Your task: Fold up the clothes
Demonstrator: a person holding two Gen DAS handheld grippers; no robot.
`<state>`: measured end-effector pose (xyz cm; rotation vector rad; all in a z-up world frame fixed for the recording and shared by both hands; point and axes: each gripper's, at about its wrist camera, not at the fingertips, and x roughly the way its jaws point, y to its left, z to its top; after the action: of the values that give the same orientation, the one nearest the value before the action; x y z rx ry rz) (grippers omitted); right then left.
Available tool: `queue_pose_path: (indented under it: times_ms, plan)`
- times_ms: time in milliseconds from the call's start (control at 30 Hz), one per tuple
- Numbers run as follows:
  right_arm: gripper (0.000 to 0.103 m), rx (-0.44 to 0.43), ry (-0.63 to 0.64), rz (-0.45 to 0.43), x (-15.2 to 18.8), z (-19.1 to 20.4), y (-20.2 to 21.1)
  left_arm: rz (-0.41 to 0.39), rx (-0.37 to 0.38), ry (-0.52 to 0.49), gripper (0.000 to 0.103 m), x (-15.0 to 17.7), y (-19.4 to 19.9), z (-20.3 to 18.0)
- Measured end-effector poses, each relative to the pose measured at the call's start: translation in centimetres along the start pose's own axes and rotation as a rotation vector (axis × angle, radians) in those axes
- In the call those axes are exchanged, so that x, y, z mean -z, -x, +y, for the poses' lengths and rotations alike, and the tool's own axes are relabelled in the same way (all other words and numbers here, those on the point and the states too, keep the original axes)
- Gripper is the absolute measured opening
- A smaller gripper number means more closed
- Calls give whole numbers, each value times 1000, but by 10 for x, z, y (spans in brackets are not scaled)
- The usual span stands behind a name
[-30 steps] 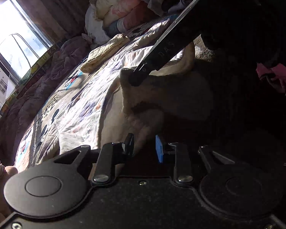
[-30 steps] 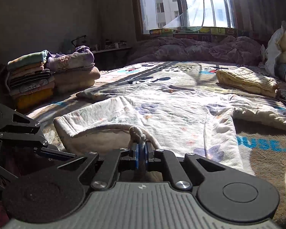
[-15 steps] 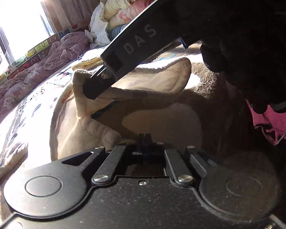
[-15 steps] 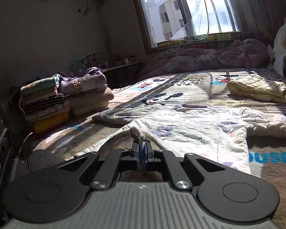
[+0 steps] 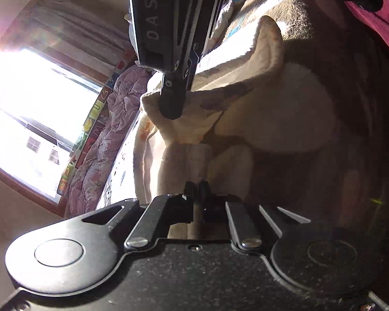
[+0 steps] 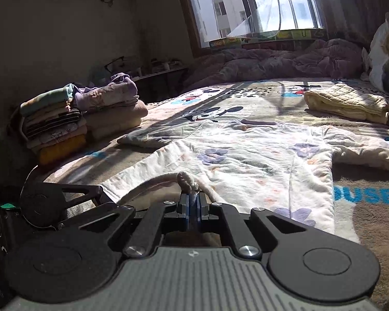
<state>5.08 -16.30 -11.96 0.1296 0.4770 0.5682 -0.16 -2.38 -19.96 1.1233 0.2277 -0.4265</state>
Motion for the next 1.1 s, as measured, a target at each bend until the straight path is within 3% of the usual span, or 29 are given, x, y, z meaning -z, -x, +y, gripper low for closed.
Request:
queue_pose_path:
  times_ms: [233,333,433,600,733,767,867,933,1000,1067,1100]
  plan:
    - [7,31,72,7,1,8,7,-30,122,122,2,6,27,25]
    - [7,41,102,21,3,12,4,-27,151,118,1,10,36,19]
    - [7,70,251,45,7,30,1,-21,177,87,1,10,33,14]
    - [7,93,562,131,31,70,-17,-9,210,126,1,9,22,17]
    - [9,90,618,190,44,73,-27,18,298,166,2,10,17,22]
    - [10,96,633,195,49,74,-30,18,317,197,8,12,20,28]
    - [13,119,672,194,57,80,-31,-8,337,424,20,23,36,62]
    - [16,134,693,191,58,85,-28,-39,295,639,28,36,45,93]
    - [18,136,686,181,58,86,-26,-37,233,837,49,49,43,118]
    - [26,131,675,170,57,88,-23,14,154,1047,50,65,32,139]
    - [36,114,670,172,57,87,-24,44,146,1128,50,71,25,145]
